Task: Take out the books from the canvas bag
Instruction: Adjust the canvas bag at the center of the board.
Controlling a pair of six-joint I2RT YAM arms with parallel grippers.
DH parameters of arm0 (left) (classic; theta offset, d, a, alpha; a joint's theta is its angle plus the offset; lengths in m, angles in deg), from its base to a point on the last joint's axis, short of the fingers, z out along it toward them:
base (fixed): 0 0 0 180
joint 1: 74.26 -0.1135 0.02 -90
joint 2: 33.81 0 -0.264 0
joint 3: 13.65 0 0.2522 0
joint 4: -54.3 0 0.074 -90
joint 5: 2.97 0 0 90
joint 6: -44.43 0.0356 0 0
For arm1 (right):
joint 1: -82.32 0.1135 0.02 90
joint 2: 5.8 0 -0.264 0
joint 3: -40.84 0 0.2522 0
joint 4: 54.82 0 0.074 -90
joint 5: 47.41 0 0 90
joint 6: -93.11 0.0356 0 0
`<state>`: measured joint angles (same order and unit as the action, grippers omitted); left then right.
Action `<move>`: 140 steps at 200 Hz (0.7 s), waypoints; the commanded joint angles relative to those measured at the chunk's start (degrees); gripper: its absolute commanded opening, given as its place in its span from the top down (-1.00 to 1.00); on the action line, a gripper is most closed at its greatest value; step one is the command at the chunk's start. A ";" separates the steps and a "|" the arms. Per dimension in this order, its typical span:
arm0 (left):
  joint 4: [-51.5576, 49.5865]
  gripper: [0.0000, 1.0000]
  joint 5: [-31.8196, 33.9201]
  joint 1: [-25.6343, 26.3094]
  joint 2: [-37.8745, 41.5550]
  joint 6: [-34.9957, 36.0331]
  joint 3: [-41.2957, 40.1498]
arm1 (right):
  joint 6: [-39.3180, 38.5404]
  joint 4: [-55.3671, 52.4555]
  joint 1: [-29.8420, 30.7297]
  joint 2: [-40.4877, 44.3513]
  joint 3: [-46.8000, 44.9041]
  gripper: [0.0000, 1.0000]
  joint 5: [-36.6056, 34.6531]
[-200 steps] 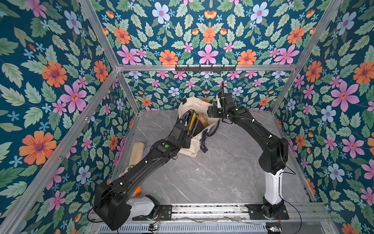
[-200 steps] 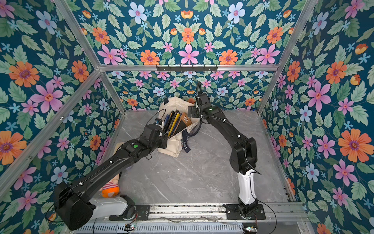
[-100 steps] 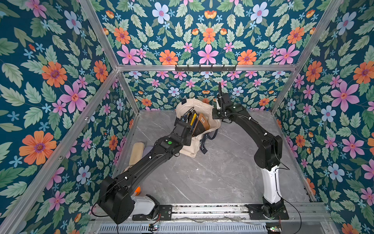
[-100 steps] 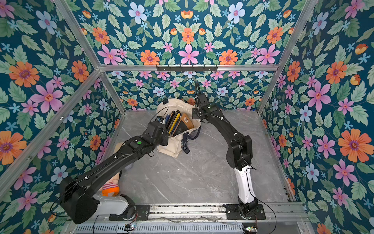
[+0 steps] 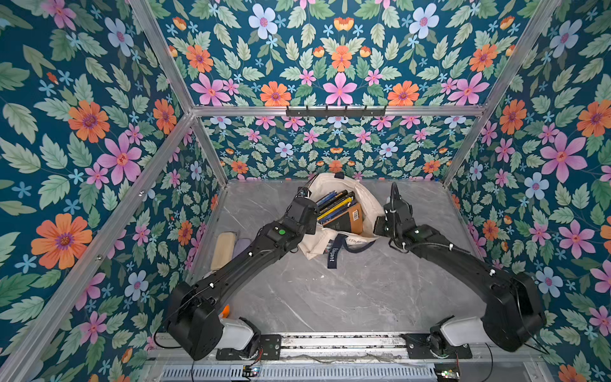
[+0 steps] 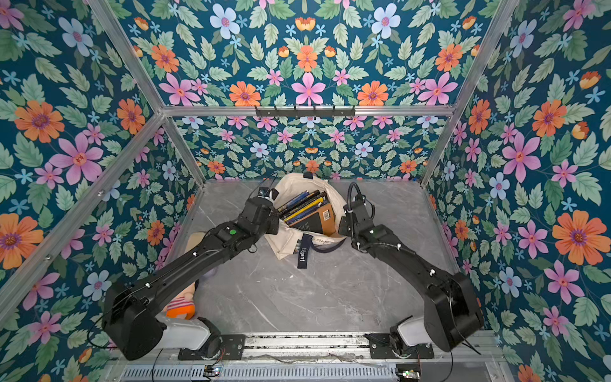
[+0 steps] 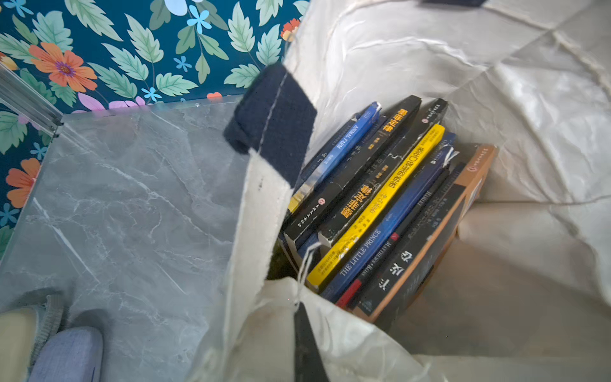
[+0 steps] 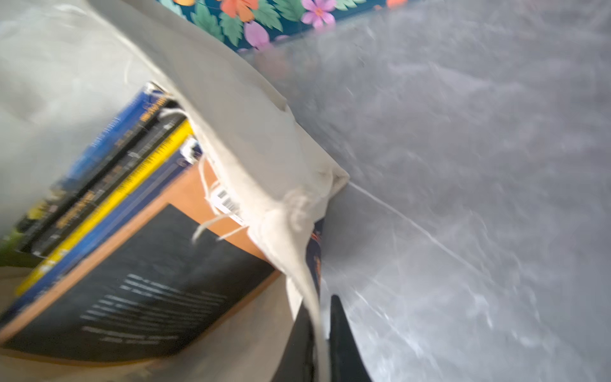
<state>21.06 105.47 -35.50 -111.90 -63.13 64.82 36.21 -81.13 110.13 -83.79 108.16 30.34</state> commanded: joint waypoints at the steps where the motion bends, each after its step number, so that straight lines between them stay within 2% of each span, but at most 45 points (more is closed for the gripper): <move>1: 4.51 1.00 -0.83 0.80 2.26 -0.28 -2.82 | 7.65 2.23 1.90 3.86 -6.39 1.00 -6.65; 63: 9.56 1.00 -3.46 7.15 7.40 0.33 -13.03 | 17.74 1.33 7.16 8.52 -18.88 1.00 -12.24; 114: 10.90 1.00 -4.28 12.44 8.66 0.94 -19.89 | 28.27 1.92 14.32 2.04 -23.92 1.00 -15.00; 140: 14.48 1.00 -4.12 13.88 10.61 0.30 -24.04 | 30.73 8.06 15.78 -3.02 -25.27 1.00 -14.07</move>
<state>32.05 101.49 -22.38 -102.46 -62.21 43.25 62.53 -72.76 124.97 -82.77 83.74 13.29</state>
